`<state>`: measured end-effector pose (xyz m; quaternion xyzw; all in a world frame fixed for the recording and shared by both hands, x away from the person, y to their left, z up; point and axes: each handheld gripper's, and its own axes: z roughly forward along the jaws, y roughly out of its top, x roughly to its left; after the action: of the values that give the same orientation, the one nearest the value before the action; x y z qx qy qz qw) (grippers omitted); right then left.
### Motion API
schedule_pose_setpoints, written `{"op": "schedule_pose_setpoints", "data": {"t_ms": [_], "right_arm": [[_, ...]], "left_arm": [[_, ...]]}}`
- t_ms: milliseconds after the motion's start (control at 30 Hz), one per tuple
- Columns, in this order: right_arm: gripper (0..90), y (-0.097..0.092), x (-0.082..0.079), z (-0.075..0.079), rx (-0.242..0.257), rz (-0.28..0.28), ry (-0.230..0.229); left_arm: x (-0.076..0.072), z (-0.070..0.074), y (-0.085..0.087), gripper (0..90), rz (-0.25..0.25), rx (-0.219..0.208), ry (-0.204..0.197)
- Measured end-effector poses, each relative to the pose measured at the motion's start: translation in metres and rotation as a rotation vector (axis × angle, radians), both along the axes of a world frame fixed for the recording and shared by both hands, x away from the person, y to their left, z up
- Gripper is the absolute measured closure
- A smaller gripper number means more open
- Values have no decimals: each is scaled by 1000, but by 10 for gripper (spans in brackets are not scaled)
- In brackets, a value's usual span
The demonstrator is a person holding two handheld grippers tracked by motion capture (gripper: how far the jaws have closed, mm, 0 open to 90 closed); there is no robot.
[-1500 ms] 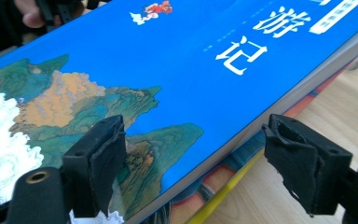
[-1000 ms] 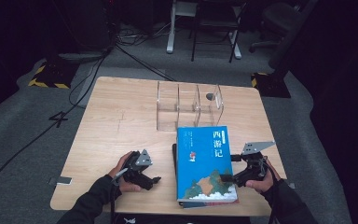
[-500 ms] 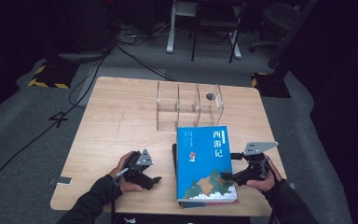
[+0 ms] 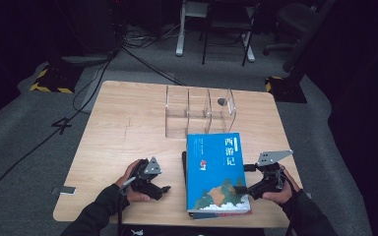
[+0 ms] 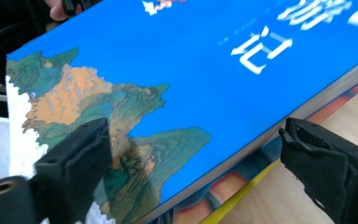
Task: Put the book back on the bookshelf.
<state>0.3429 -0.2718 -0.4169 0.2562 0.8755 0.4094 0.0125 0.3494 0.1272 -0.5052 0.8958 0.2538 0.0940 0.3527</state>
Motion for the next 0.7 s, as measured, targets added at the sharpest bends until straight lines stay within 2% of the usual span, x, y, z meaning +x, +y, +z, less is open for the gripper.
{"op": "schedule_pose_setpoints", "data": {"t_ms": [133,200,300,367,400,433,467,533,633,700], "right_arm": [[103,0,0,1,-6,6,-32],[110,-1,1,2,-3,6,-43],[111,0,4,2,-2,3,-54],[124,1,6,3,1,0,-53],[132,2,7,3,3,3,-59],[145,2,8,4,8,1,-67],[146,3,10,5,12,0,-70],[146,4,12,7,18,7,-80],[147,7,17,8,23,2,-82],[188,9,22,10,35,3,-85]], "left_arm": [[2,1,-1,94,19,1,0],[5,1,1,143,31,-13,2],[13,3,4,190,45,-41,28],[18,5,3,194,41,-35,33],[20,7,1,193,32,-36,24],[21,10,-1,194,32,-35,-5],[23,13,-4,208,24,-28,-10],[28,19,-9,212,13,-49,-18],[35,29,-18,220,5,-61,-52],[40,34,-23,232,12,-72,-66]]}}
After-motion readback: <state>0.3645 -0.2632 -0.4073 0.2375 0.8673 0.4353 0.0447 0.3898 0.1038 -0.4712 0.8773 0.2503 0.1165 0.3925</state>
